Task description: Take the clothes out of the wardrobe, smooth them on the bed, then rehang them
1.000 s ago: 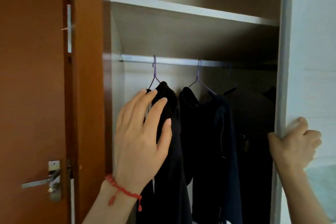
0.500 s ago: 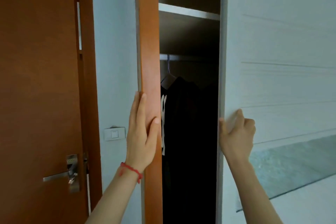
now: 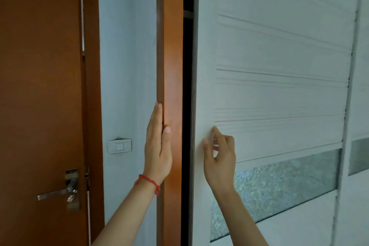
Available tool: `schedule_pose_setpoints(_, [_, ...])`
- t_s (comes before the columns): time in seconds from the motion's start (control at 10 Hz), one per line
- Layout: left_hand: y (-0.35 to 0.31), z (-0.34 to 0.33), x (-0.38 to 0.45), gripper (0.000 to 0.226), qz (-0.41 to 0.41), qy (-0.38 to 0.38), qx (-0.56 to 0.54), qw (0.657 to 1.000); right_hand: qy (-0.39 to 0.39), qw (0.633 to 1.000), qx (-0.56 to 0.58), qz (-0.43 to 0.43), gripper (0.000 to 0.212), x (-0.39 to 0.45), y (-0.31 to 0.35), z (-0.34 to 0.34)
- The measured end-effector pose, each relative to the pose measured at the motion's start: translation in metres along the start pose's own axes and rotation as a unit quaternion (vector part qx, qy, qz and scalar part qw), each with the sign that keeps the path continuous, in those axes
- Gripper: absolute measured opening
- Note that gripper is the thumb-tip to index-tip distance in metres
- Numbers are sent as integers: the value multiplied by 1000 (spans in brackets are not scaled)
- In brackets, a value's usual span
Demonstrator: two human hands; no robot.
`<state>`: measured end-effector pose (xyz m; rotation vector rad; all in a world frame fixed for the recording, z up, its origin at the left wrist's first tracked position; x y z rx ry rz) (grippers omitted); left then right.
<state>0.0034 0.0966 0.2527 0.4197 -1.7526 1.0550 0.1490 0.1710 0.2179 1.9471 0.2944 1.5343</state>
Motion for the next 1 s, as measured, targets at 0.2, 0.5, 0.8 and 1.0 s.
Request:
schedule_pose_setpoints(0.2, [3,-1,0,46,-6,-8,6,1000,3,1000,26,10,51,-16,15,-13])
schedule_pose_setpoints(0.5, [6,-2,0,50,-19,-22,-1,1000,-8,999,33,7,48,-19,17,-15])
schedule_pose_setpoints(0.8, [10,-1,1,49,-31,-24,22,999,25,998,56,-4,43,-14,12,-14])
schedule_pose_setpoints(1.0, [-3,17,7,43,30,13,-22,999,88,988,124,-23,32,7,24,12])
Point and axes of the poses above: each hand's wrist, its own x-axis towards the middle knuckle, its own z-axis out of the back of the hand, y = z × x, the point moved 8 cm from there along x, towards the middle knuckle, and after that the axes turned 13 degrees about -y, right-handed, at the moved point
